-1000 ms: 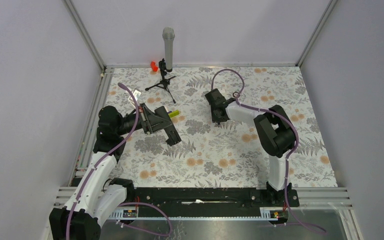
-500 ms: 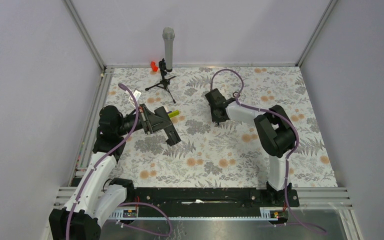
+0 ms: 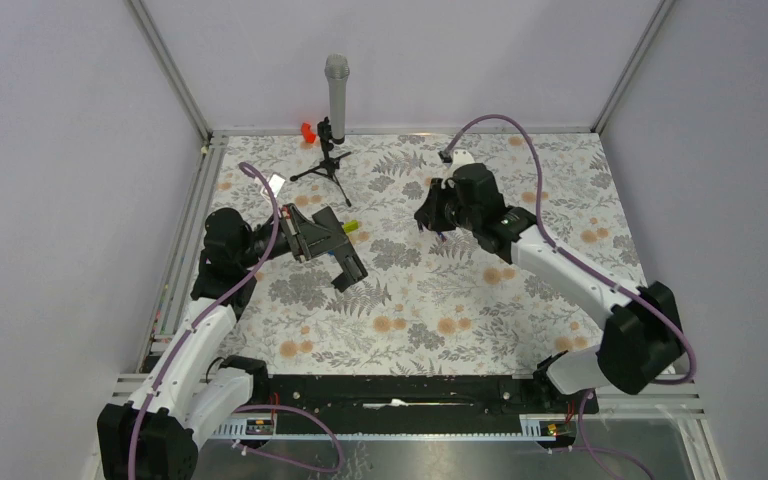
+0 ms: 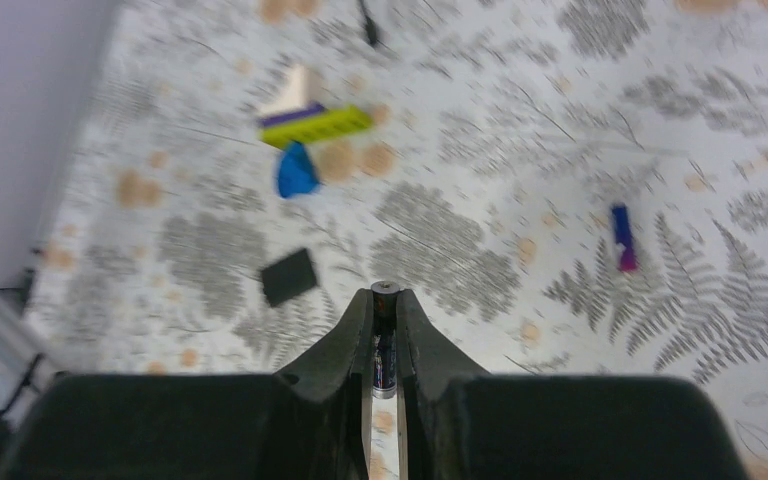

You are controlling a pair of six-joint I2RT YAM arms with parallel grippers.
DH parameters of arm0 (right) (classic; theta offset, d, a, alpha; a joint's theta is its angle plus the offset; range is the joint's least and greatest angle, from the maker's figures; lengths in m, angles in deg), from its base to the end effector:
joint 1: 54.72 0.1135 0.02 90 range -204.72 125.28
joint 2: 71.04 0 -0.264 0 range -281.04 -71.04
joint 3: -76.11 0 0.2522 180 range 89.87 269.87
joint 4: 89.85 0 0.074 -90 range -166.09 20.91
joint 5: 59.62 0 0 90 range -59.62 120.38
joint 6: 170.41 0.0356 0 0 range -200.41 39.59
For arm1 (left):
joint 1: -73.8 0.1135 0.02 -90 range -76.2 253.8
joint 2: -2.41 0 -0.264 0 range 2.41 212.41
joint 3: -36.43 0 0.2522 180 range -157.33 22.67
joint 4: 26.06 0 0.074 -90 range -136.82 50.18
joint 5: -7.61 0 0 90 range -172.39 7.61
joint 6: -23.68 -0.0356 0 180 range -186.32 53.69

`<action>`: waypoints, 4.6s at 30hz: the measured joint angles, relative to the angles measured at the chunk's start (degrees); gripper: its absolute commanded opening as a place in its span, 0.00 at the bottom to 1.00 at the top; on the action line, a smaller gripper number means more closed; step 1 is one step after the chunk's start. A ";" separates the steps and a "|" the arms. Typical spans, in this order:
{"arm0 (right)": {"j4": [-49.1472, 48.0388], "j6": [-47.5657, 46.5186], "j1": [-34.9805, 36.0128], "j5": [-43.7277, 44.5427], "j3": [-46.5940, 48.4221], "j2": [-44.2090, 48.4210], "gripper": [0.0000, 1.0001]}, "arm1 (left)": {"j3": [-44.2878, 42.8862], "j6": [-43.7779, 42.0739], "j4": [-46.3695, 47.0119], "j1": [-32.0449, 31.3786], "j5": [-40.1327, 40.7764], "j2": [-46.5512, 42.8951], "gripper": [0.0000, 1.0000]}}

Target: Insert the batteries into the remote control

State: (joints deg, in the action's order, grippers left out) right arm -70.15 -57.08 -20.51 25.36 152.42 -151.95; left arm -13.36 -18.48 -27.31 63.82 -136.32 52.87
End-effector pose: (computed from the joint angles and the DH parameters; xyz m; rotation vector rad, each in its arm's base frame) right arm 0.2707 0.1878 0.3089 -0.2544 2.0535 0.7223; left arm 0.1910 -0.0628 0.3110 0.2301 1.8046 -1.4901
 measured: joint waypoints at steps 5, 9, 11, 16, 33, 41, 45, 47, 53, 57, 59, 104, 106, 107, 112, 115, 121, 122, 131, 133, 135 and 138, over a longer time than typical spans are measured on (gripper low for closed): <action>-4.44 2.19 0.09 -6.88 -0.50 6.43 0.06 | 0.07 6.16 4.44 -1.11 2.16 2.64 0.00; -8.85 4.00 2.16 -11.85 -1.07 10.34 0.07 | 0.09 10.54 8.11 -1.84 2.58 4.42 0.00; -10.58 4.13 5.14 -12.70 -1.25 11.58 0.07 | 0.09 11.93 9.29 -2.10 2.75 4.48 0.00; -13.53 3.15 13.92 -13.03 -1.27 12.33 0.07 | 0.09 13.92 10.82 -2.25 2.75 4.46 0.00; -14.32 -2.75 19.71 -9.99 -1.33 9.68 0.08 | 0.07 21.49 9.42 -2.36 2.27 5.53 0.00; -14.82 -4.02 20.55 -7.13 -1.36 8.52 0.08 | 0.07 23.41 9.49 -2.36 2.27 5.92 0.00; -16.13 -4.11 20.57 -6.14 -1.38 8.22 0.08 | 0.07 24.83 9.86 -2.36 2.29 6.01 0.00; -16.33 -4.15 20.65 -5.97 -1.38 7.85 0.09 | 0.07 25.75 10.29 -2.36 2.34 6.01 0.00; -16.90 -4.46 20.96 -5.70 -1.53 7.56 0.09 | 0.07 28.02 11.17 -2.36 3.91 5.79 0.00; -17.25 -4.55 20.98 -5.38 -1.68 7.58 0.11 | 0.07 28.59 11.19 -2.34 4.50 5.49 0.00; -17.27 -4.70 20.98 -5.51 -1.68 7.58 0.12 | 0.07 28.70 11.17 -2.34 4.55 5.49 0.00; -12.90 -2.29 21.55 -6.27 0.33 9.33 0.45 | 0.07 28.44 14.21 -2.40 6.49 3.54 0.00; -11.89 -1.29 21.55 -5.51 1.11 9.35 0.49 | 0.07 28.24 14.29 -2.40 6.58 3.52 0.00; -11.41 -0.76 21.55 -5.27 1.53 9.35 0.51 | 0.07 28.17 14.40 -2.40 6.64 3.54 0.00; -9.11 2.25 21.55 -4.87 4.44 9.35 0.55 | 0.07 27.63 14.91 -2.40 6.69 3.52 0.00; -8.68 4.52 21.55 -4.39 5.55 9.35 0.71 | 0.07 27.19 15.52 -2.40 6.86 3.52 0.00; -2.16 10.45 21.55 3.67 7.74 9.44 1.00 | 0.07 25.70 15.91 -2.40 8.20 3.39 0.00; -1.27 11.23 21.55 5.53 7.76 9.64 1.00 | 0.07 25.44 15.91 -2.40 8.57 3.26 0.00; -4.98 23.58 21.55 8.85 0.85 11.65 1.00 | 0.07 24.46 18.03 -2.40 10.71 2.47 0.00; -9.09 28.06 21.55 7.96 -2.71 11.65 1.00 | 0.07 24.48 18.60 -2.40 10.95 2.45 0.00; -11.54 31.47 21.55 6.97 -4.98 11.52 1.00 | 0.07 24.55 19.26 -2.40 11.13 2.43 0.00; -15.10 35.15 21.55 5.77 -5.84 11.04 1.00 | 0.07 24.63 20.22 -2.40 11.17 2.40 0.00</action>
State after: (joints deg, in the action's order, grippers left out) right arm -85.26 -21.93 1.04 31.13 146.58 -140.91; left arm -13.29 6.15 -7.09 61.42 -125.15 55.27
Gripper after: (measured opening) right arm 0.993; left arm 0.175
